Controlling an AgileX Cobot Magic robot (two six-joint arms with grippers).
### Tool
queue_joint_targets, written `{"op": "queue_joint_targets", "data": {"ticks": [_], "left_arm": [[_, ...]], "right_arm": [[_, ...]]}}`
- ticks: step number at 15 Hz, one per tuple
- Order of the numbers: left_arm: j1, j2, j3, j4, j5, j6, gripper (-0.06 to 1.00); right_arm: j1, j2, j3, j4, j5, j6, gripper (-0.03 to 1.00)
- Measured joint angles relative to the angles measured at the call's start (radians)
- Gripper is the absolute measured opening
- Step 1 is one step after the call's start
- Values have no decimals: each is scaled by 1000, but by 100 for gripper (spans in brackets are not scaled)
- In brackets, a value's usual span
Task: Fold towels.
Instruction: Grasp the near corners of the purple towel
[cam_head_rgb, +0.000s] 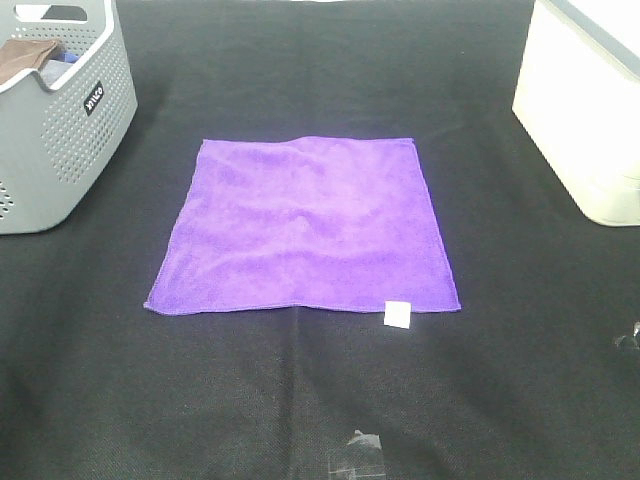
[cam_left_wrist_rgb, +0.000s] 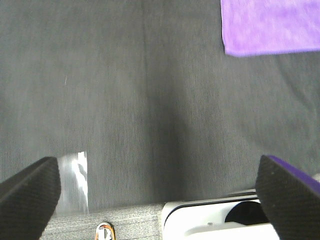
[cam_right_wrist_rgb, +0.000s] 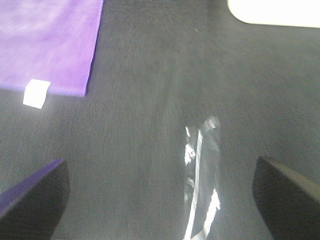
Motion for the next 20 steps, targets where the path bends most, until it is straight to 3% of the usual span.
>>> {"op": "queue_joint_targets", "data": {"ticks": [2,4,7,9,14,20], "left_arm": [[0,91,-30,-23,-38,7,99],[-32,278,-55,-99,-163,12,99],[-170,515,-60,-170,-280,19,99],[-198,700,-113,-207,-322,44,99],[-198,949,-237,-407,-333,233,99],[-198,977,-240,-411,-357,248,99]], "right_arm": [[0,114,-62,20,-7,-2,95],[-43,314,-204,160,-6,-67,92],[-212,464,-319,510,89,-328,86],[-271,576,-327,650,97,-505,86],[-263,709,-328,665,65,-552,86],[-136,806,-328,571,-20,-486,85]]}}
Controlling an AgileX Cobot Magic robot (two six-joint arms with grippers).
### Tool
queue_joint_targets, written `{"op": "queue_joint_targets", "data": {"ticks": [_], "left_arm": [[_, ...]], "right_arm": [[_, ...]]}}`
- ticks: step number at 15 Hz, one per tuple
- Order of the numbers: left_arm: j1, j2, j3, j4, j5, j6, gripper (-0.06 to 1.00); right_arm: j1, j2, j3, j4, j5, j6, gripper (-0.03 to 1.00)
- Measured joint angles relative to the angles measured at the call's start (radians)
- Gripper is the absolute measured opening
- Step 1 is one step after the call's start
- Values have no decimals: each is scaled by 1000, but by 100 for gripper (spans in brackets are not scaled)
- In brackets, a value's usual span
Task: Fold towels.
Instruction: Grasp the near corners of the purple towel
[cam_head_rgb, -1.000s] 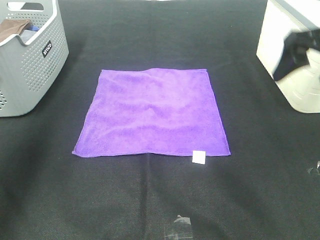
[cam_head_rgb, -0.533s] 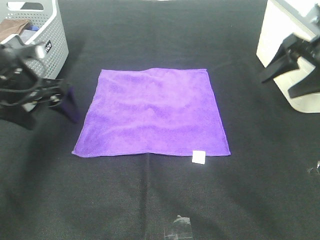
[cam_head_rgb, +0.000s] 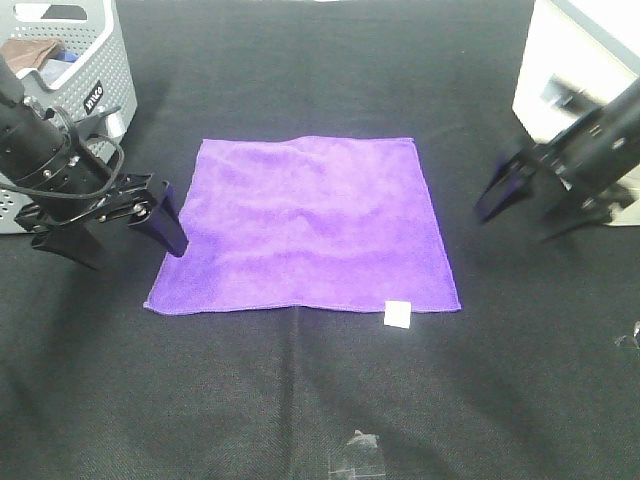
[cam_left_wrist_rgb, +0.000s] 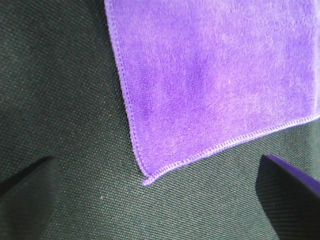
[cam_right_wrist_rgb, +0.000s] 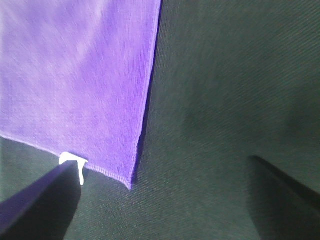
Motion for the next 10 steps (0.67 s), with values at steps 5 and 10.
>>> {"op": "queue_joint_targets", "data": {"ticks": [5,10], "left_arm": [[0,65,-2,1,-50,1,99],[0,106,-9,-16,-66,29,99]], "right_arm": [[30,114,0,-2,-5,41,85],[52,143,-9,8,-32,43,84]]}}
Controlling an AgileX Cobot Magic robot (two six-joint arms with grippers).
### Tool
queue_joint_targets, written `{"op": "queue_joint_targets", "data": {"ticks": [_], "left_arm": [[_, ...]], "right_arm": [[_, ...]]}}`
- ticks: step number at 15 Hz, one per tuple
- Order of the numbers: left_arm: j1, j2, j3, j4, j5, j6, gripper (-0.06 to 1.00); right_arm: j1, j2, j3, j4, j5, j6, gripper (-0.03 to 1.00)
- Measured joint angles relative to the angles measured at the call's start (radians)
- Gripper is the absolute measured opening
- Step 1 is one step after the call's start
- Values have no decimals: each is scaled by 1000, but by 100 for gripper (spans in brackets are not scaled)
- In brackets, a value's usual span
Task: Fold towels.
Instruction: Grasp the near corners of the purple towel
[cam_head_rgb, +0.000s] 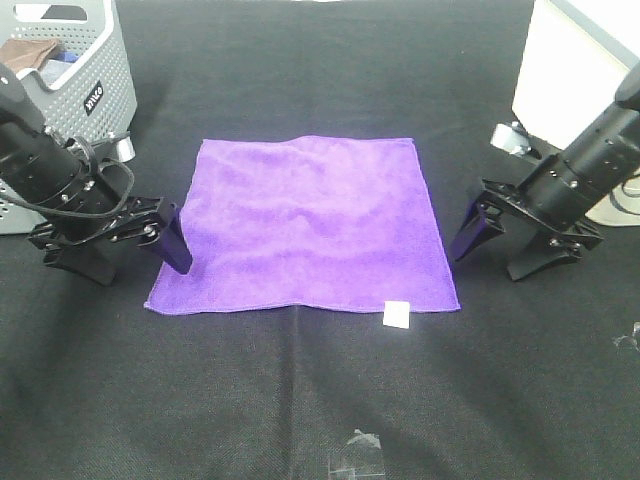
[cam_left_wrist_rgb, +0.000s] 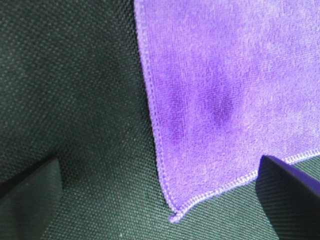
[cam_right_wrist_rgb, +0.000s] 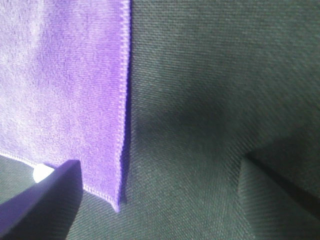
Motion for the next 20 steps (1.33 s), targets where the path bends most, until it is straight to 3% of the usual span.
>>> {"op": "queue_joint_targets", "data": {"ticks": [6,13,17,20], "left_arm": [[0,5,-5,-3,4,0,99],[4,8,-6,-62,0,9,98],[4,10,-6,-76,0,20,95],[-43,12,-6,-85,-10,31,91]], "right_arm": [[22,9,-10,-36,-9,69,81],[32,9,-10,-47,-16,77,78],[76,9,-13,-54,-36,82,77],[128,9,-13,-53,-73,90,76]]}}
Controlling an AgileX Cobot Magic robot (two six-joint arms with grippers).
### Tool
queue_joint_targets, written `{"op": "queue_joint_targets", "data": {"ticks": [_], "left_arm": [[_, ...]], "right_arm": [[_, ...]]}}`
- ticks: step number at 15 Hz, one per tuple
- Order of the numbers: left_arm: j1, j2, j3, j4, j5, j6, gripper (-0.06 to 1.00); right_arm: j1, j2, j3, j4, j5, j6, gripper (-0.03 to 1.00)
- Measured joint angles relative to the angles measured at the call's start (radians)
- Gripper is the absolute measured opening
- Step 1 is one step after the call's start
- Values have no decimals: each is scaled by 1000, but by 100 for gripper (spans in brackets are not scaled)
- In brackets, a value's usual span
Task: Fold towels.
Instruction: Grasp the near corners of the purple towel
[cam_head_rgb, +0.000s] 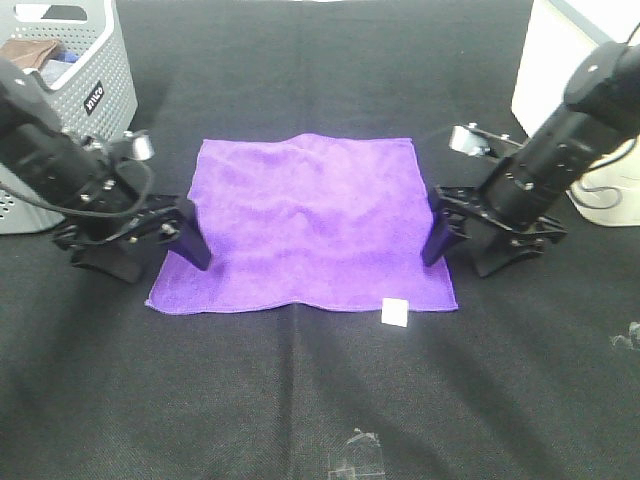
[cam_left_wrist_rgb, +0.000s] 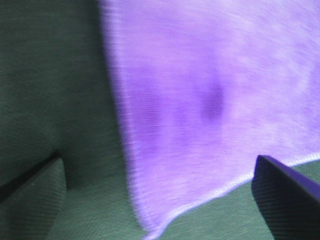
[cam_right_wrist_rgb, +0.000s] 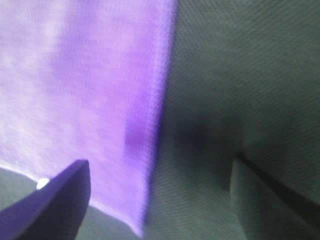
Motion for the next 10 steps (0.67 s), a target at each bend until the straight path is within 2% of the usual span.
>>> {"op": "queue_joint_targets", "data": {"ticks": [4,8,10], "left_arm": [[-87,6,0,-38,-30,1,84],[-103,8,0,-63,-36,-5,82],[-104,10,0,-69,-39,-12,80]], "right_arm": [[90,1,-2,9,-38,12,74],[120,6,-12,21,-45,14,74],[124,12,-15,45,-50,16,70]]}}
